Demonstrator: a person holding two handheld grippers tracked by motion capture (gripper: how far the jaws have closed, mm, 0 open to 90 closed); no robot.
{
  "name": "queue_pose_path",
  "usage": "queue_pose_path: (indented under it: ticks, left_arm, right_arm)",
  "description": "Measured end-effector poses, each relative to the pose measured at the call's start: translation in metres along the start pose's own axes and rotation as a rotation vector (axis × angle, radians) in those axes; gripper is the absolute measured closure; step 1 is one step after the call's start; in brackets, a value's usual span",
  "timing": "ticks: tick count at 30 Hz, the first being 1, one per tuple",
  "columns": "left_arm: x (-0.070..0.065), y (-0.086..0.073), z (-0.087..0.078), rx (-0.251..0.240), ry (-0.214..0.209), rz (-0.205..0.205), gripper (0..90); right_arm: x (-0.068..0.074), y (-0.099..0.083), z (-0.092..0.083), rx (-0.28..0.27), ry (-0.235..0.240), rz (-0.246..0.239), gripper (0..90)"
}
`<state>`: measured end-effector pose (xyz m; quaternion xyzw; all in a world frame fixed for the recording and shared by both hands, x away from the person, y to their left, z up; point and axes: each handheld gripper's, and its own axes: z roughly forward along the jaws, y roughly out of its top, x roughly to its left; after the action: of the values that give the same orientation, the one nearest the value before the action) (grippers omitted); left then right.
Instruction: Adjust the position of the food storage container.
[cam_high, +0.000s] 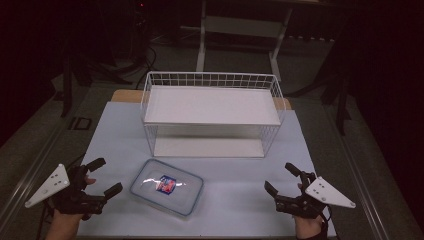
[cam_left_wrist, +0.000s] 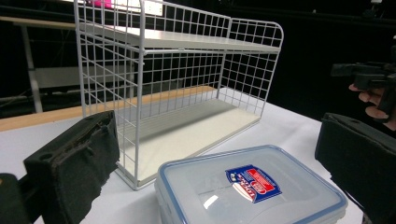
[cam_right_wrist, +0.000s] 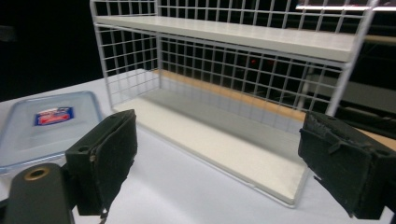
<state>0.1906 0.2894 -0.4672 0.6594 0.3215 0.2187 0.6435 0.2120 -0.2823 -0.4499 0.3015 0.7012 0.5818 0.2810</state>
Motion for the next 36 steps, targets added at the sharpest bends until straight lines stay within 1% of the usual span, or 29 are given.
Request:
queue_pose_path:
  ticks: [4, 6, 9, 11, 13, 16, 18, 19, 20, 22, 24, 25, 26, 27, 28, 30, 31, 33, 34, 35, 36]
  left_arm:
    - [-0.001, 0.0, 0.001, 0.003, -0.003, 0.015, 0.0]
    - [0.0, -0.001, 0.002, 0.003, -0.006, 0.015, 0.0]
    - [-0.001, -0.001, 0.002, -0.003, -0.009, 0.016, 0.0]
    - [-0.001, 0.0, 0.002, -0.004, -0.011, 0.014, 0.0]
    - [-0.002, 0.0, 0.003, -0.002, -0.014, 0.018, 0.0]
    - [-0.001, -0.001, 0.004, -0.002, -0.016, 0.019, 0.0]
    - [-0.002, 0.0, 0.004, -0.003, -0.018, 0.019, 0.0]
    - [-0.002, 0.0, 0.004, -0.002, -0.017, 0.021, 0.0]
    - [-0.002, 0.0, 0.004, -0.001, -0.018, 0.021, 0.0]
    - [-0.002, 0.0, 0.004, -0.002, -0.019, 0.021, 0.0]
    - [-0.001, 0.0, 0.004, -0.002, -0.023, 0.018, 0.0]
    - [-0.001, 0.0, 0.005, -0.001, -0.025, 0.018, 0.0]
    - [-0.001, 0.0, 0.005, 0.0, -0.024, 0.016, 0.0]
    - [-0.001, -0.001, 0.005, 0.002, -0.025, 0.016, 0.0]
    - [-0.001, -0.001, 0.005, 0.002, -0.026, 0.017, 0.0]
    - [-0.001, -0.001, 0.006, 0.003, -0.03, 0.018, 0.0]
    - [-0.001, -0.001, 0.006, 0.006, -0.032, 0.02, 0.0]
    - [-0.002, -0.001, 0.007, 0.007, -0.031, 0.025, 0.0]
    - [-0.002, -0.001, 0.007, 0.007, -0.031, 0.025, 0.0]
    - [-0.002, -0.001, 0.007, 0.007, -0.031, 0.025, 0.0]
    - [-0.002, -0.001, 0.007, 0.006, -0.034, 0.028, 0.0]
  right_arm:
    - [0.004, 0.001, 0.002, 0.015, 0.009, -0.006, 11.6]
    - [0.006, 0.003, 0.002, 0.01, 0.031, 0.008, 11.7]
    - [0.006, 0.004, 0.002, 0.007, 0.035, 0.02, 11.6]
    - [0.007, 0.006, 0.001, 0.004, 0.03, 0.029, 11.5]
    - [0.009, 0.007, 0.0, -0.005, 0.012, 0.016, 11.3]
    - [0.013, 0.01, 0.001, -0.003, 0.016, 0.016, 11.3]
    - [0.015, 0.011, 0.002, 0.003, 0.039, 0.024, 11.3]
    - [0.017, 0.011, 0.003, 0.002, 0.045, 0.017, 11.3]
    - [0.019, 0.012, 0.004, -0.001, 0.064, 0.006, 11.3]
    - [0.024, 0.014, 0.005, -0.013, 0.096, 0.007, 11.3]
    - [0.03, 0.016, 0.009, -0.004, 0.12, 0.013, 11.4]
    - [0.034, 0.016, 0.011, -0.003, 0.151, 0.018, 11.6]
    - [0.038, 0.017, 0.014, -0.002, 0.168, 0.021, 13.0]
    - [0.042, 0.017, 0.017, 0.004, 0.174, 0.014, 13.3]
    - [0.046, 0.017, 0.02, 0.011, 0.197, 0.013, 13.6]
    - [0.053, 0.017, 0.027, 0.032, 0.235, 0.027, 15.2]
    - [0.056, 0.016, 0.032, 0.048, 0.261, 0.031, 17.2]
    - [0.062, 0.014, 0.041, 0.072, 0.292, 0.044, 21.4]
    - [0.062, 0.014, 0.041, 0.072, 0.292, 0.044, 21.4]
    - [0.066, 0.014, 0.045, 0.081, 0.31, 0.05, 21.4]
    - [0.066, 0.014, 0.045, 0.081, 0.31, 0.05, 23.1]
